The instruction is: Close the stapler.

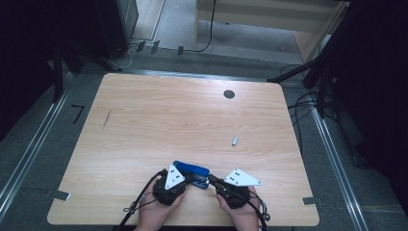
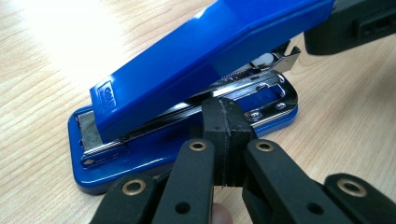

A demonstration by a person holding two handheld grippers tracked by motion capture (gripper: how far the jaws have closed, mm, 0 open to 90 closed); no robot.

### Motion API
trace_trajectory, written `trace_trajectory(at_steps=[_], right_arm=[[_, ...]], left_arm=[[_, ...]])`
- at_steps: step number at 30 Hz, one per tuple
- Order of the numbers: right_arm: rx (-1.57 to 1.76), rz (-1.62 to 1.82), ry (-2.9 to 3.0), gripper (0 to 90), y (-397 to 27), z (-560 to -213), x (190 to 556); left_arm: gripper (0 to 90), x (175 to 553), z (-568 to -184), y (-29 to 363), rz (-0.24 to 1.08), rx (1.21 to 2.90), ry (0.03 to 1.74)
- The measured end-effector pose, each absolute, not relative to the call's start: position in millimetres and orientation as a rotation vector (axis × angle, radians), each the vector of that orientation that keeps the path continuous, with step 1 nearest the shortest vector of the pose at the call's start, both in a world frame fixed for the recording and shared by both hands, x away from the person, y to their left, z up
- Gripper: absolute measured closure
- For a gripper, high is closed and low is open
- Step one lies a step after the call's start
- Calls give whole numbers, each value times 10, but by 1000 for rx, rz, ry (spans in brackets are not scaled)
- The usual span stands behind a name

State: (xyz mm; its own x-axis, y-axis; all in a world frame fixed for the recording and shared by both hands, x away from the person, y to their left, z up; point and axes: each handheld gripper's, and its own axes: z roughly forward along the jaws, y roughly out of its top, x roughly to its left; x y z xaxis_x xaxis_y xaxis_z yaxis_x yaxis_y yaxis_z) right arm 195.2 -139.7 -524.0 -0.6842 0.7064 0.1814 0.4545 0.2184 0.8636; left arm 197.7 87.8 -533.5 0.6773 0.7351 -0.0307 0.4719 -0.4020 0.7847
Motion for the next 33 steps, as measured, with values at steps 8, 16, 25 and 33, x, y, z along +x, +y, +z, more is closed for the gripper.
trace_trajectory(at_steps=[8,16,25,33], right_arm=[[1049,1488,2218,900,-1368,-5143,1962],[1018,1521,2198,900,-1331,-5074,1976],[997,1540,2195,900,-1287,-5002,2003],[974,1554,2185,900,-1225,-4940,2020]], left_arm=[[900,1973,-5336,873,415,2076,920],[900,1971,-5338,870,419,2075,918],[900,1971,-5338,871,416,2074,920],[900,1966,-5340,866,426,2076,917]])
